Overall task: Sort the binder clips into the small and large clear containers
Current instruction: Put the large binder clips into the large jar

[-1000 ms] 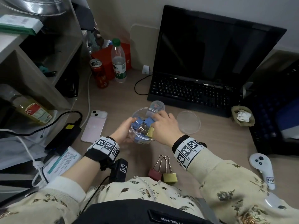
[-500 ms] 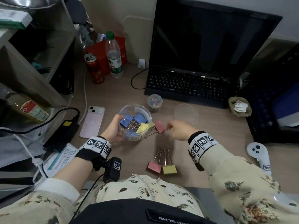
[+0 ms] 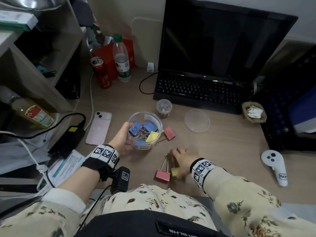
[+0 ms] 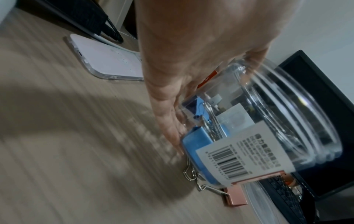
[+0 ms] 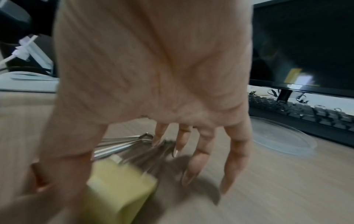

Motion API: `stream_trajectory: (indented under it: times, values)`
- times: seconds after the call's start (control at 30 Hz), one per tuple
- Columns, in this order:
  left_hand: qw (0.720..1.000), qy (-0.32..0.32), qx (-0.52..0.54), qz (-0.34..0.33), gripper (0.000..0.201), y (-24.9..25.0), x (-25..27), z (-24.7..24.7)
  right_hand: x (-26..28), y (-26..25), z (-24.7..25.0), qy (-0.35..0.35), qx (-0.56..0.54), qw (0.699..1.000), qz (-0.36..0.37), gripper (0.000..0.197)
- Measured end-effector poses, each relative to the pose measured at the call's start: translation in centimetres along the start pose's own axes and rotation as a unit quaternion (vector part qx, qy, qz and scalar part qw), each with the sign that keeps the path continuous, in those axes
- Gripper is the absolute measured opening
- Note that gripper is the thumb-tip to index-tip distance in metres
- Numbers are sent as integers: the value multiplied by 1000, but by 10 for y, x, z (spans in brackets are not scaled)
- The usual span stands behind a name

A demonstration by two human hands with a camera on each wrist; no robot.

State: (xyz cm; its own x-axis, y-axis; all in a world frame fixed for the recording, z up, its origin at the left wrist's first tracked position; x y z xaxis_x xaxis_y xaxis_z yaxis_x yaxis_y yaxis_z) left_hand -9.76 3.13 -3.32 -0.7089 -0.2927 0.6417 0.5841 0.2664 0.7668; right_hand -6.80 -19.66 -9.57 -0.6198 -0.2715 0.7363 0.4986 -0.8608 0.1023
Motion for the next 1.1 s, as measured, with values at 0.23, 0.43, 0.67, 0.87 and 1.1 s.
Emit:
stream_trajectory:
  times: [0.23,0.43,0.67,0.87,1.1]
  values:
    - [1000,-10,-12,-4,30,2,5,-5,-1,30,19,127,-96,986,-52,65]
    - [1000,-17,-9,-1,32,1,4,-7,-4,33,17,131,-118,981,-76,71]
    - [999,-37,-9,-5,31,6,8,-16,-7,38,7,97,-131,982,-96,65]
    - [999,-33,16,1,31,5,6,-16,5,56,50,188,-315,923,-113,50]
    - [1000,-15,-6,7,29,4,1,-16,59,39,148,333,-584,737,68,29]
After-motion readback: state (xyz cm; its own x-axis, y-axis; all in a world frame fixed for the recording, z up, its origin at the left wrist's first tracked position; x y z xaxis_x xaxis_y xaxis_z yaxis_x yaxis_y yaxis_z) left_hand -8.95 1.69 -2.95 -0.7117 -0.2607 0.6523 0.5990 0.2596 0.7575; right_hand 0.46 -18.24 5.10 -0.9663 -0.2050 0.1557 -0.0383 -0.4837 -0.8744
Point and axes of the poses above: each hand's wrist, its own x-axis away from the middle knuckle, its own z-axis out of the back of the hand, y = z × x, the point moved 6 cm from there along -x, towards the middle knuckle, and after that the axes turned 5 degrees about -z, right-handed, at the moved point
